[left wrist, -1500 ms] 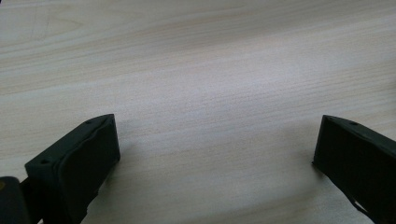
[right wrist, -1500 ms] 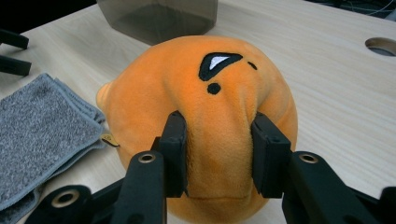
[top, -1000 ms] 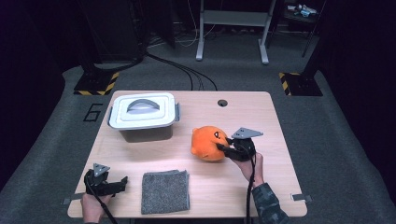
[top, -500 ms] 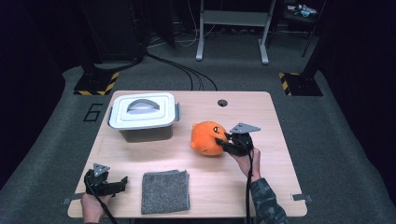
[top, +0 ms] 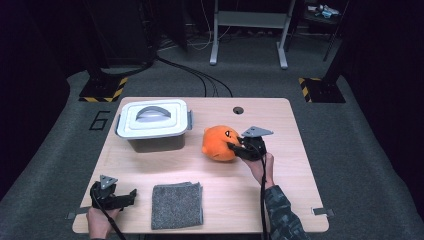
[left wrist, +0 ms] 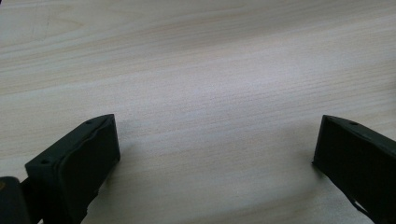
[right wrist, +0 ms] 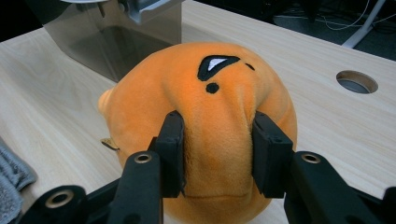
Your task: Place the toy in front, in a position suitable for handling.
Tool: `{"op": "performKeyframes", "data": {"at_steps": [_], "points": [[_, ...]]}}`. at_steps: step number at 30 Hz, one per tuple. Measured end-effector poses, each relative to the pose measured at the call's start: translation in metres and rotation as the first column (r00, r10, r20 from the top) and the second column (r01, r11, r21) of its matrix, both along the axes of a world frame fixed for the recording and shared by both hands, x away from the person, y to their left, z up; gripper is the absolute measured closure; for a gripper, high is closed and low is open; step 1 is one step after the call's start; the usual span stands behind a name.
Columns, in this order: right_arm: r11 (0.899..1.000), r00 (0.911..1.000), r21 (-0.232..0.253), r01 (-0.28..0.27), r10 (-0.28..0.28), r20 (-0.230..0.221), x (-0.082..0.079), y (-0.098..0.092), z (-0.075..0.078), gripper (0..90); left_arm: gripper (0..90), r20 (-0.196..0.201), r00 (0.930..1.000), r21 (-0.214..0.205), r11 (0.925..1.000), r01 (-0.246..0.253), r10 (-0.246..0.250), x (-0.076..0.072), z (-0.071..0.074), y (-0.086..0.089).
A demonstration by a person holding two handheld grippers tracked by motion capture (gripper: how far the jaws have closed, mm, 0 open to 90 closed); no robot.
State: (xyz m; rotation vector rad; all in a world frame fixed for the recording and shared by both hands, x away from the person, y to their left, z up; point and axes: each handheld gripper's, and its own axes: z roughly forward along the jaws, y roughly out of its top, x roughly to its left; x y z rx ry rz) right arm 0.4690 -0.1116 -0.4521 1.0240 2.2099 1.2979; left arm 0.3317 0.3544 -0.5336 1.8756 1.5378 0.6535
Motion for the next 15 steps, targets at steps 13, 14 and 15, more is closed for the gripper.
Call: {"op": "performKeyframes", "data": {"at_steps": [13,14,15], "points": [[1.0,0.9999,0.02,0.01,-0.01,-0.002,0.015,0.008,-0.009,59.1,0.0,0.0,1.0,-0.001,1.0,-0.001,0.001,0.0,0.0,0.0],[1.0,0.9999,0.024,0.015,-0.015,-0.007,0.015,0.009,-0.01,59.0,0.0,0.0,1.0,-0.001,1.0,0.0,0.0,0.0,0.0,0.0],[1.0,0.9999,0.024,0.015,-0.015,-0.007,0.015,0.009,-0.01,59.0,0.0,-0.001,1.0,-0.001,1.0,0.0,0.0,0.0,0.0,0.0]]}}
